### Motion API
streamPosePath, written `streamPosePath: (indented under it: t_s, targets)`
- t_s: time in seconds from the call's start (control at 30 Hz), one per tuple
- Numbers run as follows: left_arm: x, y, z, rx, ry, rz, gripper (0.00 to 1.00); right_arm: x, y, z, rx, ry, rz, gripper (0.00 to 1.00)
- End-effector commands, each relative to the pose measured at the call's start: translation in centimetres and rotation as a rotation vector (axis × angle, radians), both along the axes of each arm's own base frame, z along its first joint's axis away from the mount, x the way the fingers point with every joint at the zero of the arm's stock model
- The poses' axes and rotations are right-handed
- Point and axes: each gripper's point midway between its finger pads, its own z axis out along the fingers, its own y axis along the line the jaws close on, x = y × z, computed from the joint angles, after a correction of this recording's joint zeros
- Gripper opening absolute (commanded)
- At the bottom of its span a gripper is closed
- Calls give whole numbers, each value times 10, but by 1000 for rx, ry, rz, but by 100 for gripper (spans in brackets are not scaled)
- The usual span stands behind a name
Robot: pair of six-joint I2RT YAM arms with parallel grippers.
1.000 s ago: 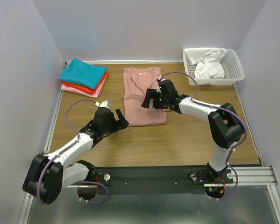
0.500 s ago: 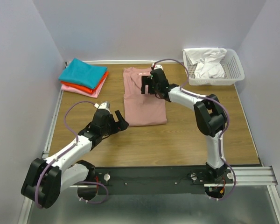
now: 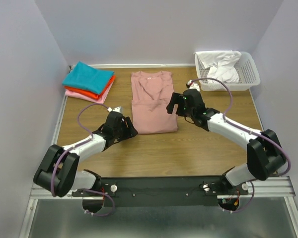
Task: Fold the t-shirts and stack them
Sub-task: Fold the tshirt
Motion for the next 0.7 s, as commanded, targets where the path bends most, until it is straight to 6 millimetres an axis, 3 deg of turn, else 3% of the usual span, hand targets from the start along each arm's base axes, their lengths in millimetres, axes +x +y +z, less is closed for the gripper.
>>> streamPosePath:
  t_s: [0.0, 0.07, 0.23, 0.37, 0.43, 0.67]
  targets:
    - [9, -15, 3, -24, -20, -65, 62, -48, -11, -38, 114, 163, -68, 99]
    - [9, -21, -1, -41, -11, -89, 53, -59, -11, -35, 147, 170, -52, 97]
    - [5, -24, -14, -40, 19, -122, 37, -76, -17, -54, 147, 228, -56, 89]
    - [-2, -23, -27, -28, 60, -132, 8, -82, -16, -80, 133, 305, -69, 68]
    - [-3, -23, -28, -30, 65, -129, 1, -87, -10, -90, 133, 351, -39, 65]
    - [-1, -19, -24, -21, 45, -112, 0, -84, -7, -113, 89, 405, -32, 49]
